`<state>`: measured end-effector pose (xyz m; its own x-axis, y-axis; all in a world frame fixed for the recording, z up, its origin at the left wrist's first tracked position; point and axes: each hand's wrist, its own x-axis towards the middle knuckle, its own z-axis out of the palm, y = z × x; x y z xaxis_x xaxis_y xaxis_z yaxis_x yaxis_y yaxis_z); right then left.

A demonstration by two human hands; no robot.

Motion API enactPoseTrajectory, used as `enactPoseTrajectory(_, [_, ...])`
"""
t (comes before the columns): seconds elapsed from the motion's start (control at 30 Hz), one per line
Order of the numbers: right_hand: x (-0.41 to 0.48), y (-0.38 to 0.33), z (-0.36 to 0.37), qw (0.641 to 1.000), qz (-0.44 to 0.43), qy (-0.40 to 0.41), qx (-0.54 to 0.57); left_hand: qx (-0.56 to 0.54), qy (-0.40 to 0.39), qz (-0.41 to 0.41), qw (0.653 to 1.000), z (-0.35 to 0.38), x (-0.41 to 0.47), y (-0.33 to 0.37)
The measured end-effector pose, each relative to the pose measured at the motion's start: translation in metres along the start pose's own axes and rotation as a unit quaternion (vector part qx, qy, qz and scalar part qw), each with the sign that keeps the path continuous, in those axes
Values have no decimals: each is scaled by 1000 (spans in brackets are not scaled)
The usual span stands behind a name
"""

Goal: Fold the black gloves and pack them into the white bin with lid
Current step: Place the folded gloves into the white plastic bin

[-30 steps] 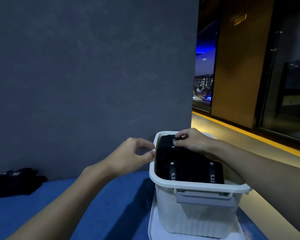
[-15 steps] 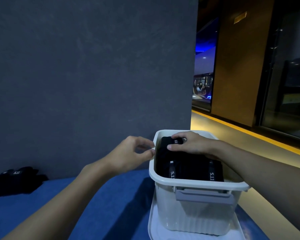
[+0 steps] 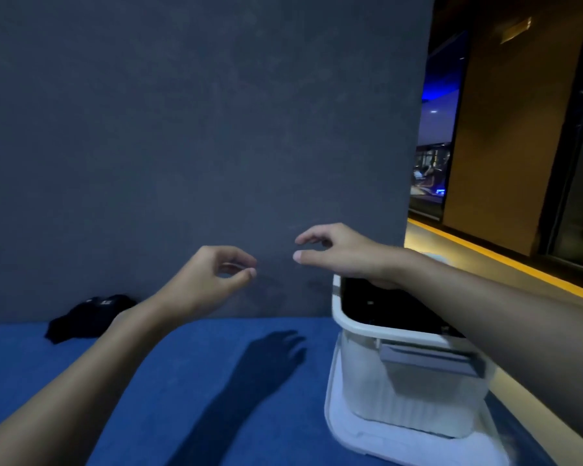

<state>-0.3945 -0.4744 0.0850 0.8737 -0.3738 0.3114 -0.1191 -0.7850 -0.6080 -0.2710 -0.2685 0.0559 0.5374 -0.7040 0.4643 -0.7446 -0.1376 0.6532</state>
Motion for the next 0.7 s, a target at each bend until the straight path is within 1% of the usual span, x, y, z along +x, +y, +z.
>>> enactPoseTrajectory(0.17, [14,-53,70,996,-59,-66,28,-1,86,-80,993,-48,-37,-44])
enactPoseTrajectory(0.27, [25,-71,113,992,-63,-99,34,-4,120,-140,983,-73,-54,-75])
enactPoseTrajectory(0.43, [46,-89,186,986,-37,-146,76,63,132,-192,970,-109,-76,-137])
enactPoseTrajectory(0.5, [53,-96,213,981,-13,-172,90,102,127,-213,963,-118,-82,-161])
enactPoseTrajectory(0.57, [60,-101,236,977,4,-190,96,116,125,-222,960,-122,-84,-181])
enactPoseTrajectory(0.63, [70,-104,256,976,4,-195,100,115,122,-225,960,-121,-86,-200])
enactPoseTrajectory(0.7, [81,-105,271,977,4,-183,112,113,98,-243,958,-117,-86,-218])
